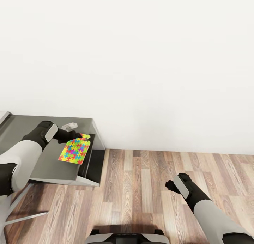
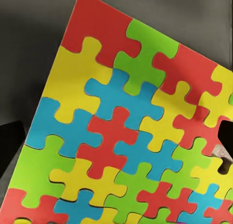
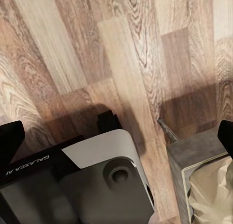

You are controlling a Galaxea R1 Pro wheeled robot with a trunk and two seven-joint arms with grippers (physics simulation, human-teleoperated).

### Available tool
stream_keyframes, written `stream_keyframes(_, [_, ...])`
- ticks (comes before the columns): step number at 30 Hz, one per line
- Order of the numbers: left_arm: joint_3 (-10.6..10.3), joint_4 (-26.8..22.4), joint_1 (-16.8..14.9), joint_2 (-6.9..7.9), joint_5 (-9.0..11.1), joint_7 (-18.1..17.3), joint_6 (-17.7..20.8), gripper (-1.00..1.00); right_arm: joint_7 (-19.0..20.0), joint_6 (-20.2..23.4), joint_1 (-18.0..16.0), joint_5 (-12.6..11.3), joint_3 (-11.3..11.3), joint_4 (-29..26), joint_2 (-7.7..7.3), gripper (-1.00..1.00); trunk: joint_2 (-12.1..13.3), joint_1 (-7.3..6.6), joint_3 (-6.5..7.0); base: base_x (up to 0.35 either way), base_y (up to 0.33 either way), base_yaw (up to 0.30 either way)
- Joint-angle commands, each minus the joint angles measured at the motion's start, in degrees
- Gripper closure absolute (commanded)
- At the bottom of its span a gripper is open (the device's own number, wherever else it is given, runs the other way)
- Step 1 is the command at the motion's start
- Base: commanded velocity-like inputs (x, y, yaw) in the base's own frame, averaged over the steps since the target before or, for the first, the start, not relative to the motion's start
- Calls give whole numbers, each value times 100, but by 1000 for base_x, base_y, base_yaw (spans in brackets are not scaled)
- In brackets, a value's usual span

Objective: Put all the toys in the child's room - the three board games (two on the bed and one on the table), the two jigsaw puzzles on the table, and the tennis ball on the table - inside the toy box on the table in the child's room.

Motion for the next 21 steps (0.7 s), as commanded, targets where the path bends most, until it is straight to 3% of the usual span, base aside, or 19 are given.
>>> stream_keyframes(1, [-11,62,2,-1,37,-16,27,-100,-52,18,-2,-61,46,-9,-6,-100,-7,5,-9,-1,-88,0])
stream_keyframes(21, [-4,60,2,-1,38,-19,21,-100,-52,18,-3,-61,46,-9,-1,-100,-7,5,-9,-13,-34,0])
